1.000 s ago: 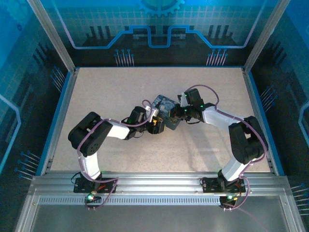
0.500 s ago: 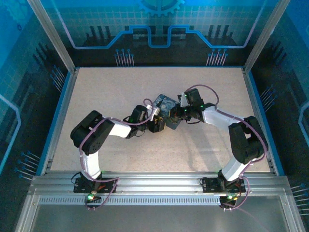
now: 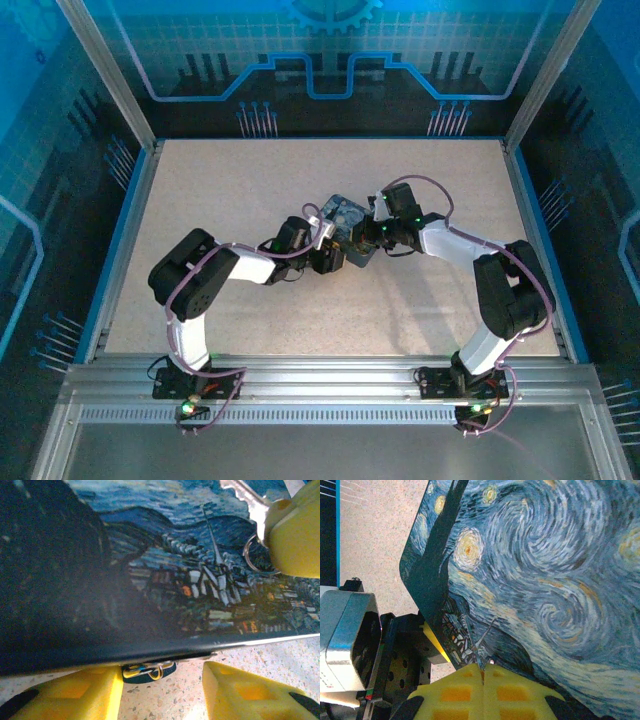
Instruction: Unlock the padlock with the key
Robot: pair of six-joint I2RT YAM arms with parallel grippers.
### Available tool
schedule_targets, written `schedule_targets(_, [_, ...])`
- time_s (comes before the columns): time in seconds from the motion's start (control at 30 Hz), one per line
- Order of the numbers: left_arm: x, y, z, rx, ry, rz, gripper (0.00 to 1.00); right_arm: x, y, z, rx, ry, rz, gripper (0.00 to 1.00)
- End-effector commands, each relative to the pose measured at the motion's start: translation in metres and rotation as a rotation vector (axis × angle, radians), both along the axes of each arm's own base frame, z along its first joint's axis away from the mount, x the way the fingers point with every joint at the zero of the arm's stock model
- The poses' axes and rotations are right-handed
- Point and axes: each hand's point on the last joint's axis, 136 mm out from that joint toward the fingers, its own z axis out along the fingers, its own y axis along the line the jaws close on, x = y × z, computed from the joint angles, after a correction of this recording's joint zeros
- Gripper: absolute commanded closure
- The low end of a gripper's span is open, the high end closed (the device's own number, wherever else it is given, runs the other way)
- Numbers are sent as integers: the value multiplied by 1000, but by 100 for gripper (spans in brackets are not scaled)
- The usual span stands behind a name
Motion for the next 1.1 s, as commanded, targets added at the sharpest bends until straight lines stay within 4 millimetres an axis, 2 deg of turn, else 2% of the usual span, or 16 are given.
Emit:
schedule_targets(0.0, [3, -9, 3, 3, -17, -19, 55, -10, 1, -10, -27, 28, 13, 100])
schedule_targets(0.4, [7, -12, 1, 1, -4, -9, 58, -12, 1, -8, -25, 26, 13, 100])
schedule_targets(0.73, [13, -10, -3, 9, 19, 34, 54, -13, 2, -11, -23, 33, 8, 100])
schedule_targets(1.07, [19, -7, -9, 27, 48, 84, 58, -14, 3, -11, -19, 35, 7, 100])
